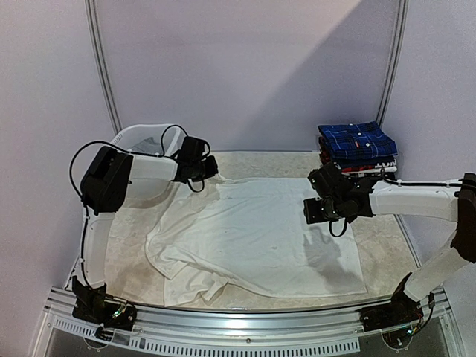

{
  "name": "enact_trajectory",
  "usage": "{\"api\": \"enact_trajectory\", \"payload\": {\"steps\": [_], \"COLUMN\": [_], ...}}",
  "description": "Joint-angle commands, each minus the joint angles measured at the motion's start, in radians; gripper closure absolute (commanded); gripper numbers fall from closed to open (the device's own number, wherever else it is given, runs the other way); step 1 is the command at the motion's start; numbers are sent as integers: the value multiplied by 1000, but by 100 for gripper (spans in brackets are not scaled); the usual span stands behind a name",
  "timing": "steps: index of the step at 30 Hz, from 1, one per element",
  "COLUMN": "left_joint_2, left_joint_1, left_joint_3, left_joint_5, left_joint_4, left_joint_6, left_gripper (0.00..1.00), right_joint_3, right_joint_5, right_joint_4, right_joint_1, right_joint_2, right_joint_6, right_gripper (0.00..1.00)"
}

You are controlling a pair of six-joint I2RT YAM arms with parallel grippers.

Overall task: Fold and stack the mixed laundry pile
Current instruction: Smooth out the flattened T-shirt at the center of the board.

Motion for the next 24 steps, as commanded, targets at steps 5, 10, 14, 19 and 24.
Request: {"api": "enact_trajectory", "payload": {"steps": [5, 10, 14, 19, 24], "left_joint_2": [214, 370, 437, 297, 11], "left_joint_1": [14, 24, 24, 22, 7], "left_joint_3": [353, 587, 738, 579, 283], "left_joint_5": [53, 180, 254, 262, 119], "left_joint_4": [-30, -26, -96, -58, -35], "left_joint_6": [179, 196, 201, 199, 263], "left_gripper": [100, 95, 53, 31, 1], "right_joint_3": [-25, -27, -21, -16, -16], "right_joint_5": [8, 7, 0, -4, -24], "right_joint_4": [11, 16, 17, 17, 19], "right_joint_1": [-2, -2, -3, -3, -3], "right_joint_2": [10, 20, 24, 15, -9], "right_joint_6": [10, 10, 9, 10, 9], "right_gripper": [48, 48, 48, 48, 48]}}
